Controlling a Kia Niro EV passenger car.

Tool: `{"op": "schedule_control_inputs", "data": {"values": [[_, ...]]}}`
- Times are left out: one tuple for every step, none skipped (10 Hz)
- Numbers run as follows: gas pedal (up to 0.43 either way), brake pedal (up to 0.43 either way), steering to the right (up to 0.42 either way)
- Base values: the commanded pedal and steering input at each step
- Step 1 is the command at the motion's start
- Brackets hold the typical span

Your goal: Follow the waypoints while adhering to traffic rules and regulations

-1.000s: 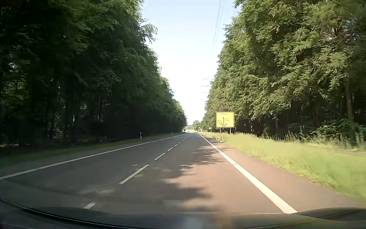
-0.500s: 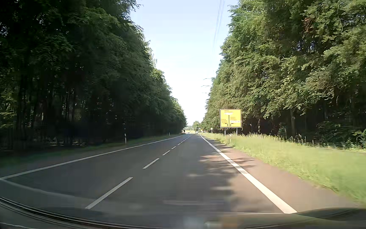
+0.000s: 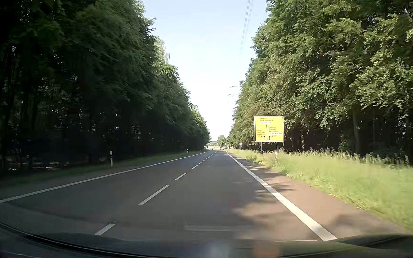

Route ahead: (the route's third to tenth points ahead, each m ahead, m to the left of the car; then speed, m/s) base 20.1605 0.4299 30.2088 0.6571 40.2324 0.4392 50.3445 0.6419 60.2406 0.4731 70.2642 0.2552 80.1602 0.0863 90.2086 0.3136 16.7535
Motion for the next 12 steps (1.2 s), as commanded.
{"op": "schedule_control_inputs", "data": {"values": [[0.11,0.03,0.0],[0.11,0.03,0.001],[0.11,0.03,0.001],[0.11,0.03,0.001],[0.11,0.03,0.0],[0.11,0.03,0.0],[0.11,0.03,0.0],[0.11,0.03,0.0],[0.11,0.024,0.0],[0.11,0.03,0.0],[0.11,0.03,0.0],[0.11,0.03,0.0]]}}
